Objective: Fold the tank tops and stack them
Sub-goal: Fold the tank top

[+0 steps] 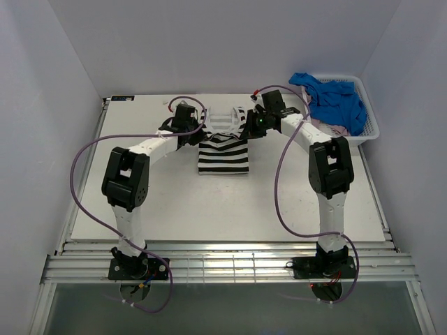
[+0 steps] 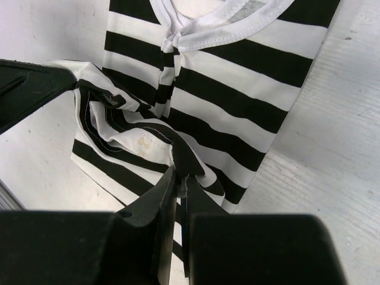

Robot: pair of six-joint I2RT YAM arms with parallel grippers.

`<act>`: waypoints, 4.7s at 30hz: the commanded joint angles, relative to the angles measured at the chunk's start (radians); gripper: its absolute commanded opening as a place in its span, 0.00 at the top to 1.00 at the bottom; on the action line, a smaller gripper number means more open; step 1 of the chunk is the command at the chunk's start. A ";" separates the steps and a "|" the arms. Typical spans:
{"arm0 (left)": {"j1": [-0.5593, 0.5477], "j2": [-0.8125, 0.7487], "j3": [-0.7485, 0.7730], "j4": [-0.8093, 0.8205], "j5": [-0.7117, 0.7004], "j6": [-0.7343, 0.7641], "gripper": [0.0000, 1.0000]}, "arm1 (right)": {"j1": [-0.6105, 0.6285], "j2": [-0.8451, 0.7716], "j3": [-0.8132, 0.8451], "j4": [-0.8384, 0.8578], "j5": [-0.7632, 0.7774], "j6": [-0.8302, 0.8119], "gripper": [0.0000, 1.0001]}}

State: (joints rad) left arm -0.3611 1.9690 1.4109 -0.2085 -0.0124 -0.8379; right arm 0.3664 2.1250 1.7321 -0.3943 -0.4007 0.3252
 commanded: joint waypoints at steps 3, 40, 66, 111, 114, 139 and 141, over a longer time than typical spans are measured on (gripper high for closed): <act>0.014 0.025 0.071 0.015 0.011 0.020 1.00 | -0.014 0.049 0.084 0.025 -0.043 0.001 0.92; -0.012 -0.157 -0.259 0.077 0.276 -0.050 0.02 | 0.068 -0.166 -0.378 0.313 -0.227 0.094 0.10; -0.032 -0.444 -0.446 -0.045 0.189 -0.007 0.02 | 0.074 -0.431 -0.684 0.285 -0.150 0.035 0.10; -0.032 -0.329 -0.523 -0.074 0.256 -0.006 1.00 | 0.028 -0.363 -0.758 0.273 -0.082 0.072 0.92; -0.035 -0.442 -0.555 -0.110 0.305 -0.012 1.00 | 0.028 -0.480 -0.805 0.230 -0.092 0.064 0.92; -0.027 -0.547 -0.248 -0.299 0.195 -0.059 1.00 | -0.060 -0.607 -0.461 -0.095 -0.214 0.057 0.92; -0.016 -0.503 -0.227 -0.284 0.198 -0.059 1.00 | -0.067 -0.553 -0.415 -0.090 -0.211 0.057 0.92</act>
State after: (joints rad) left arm -0.4011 1.4288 1.1301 -0.5247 0.2352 -0.8989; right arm 0.3161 1.5314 1.2236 -0.4767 -0.5953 0.4065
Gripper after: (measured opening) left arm 0.019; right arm 0.087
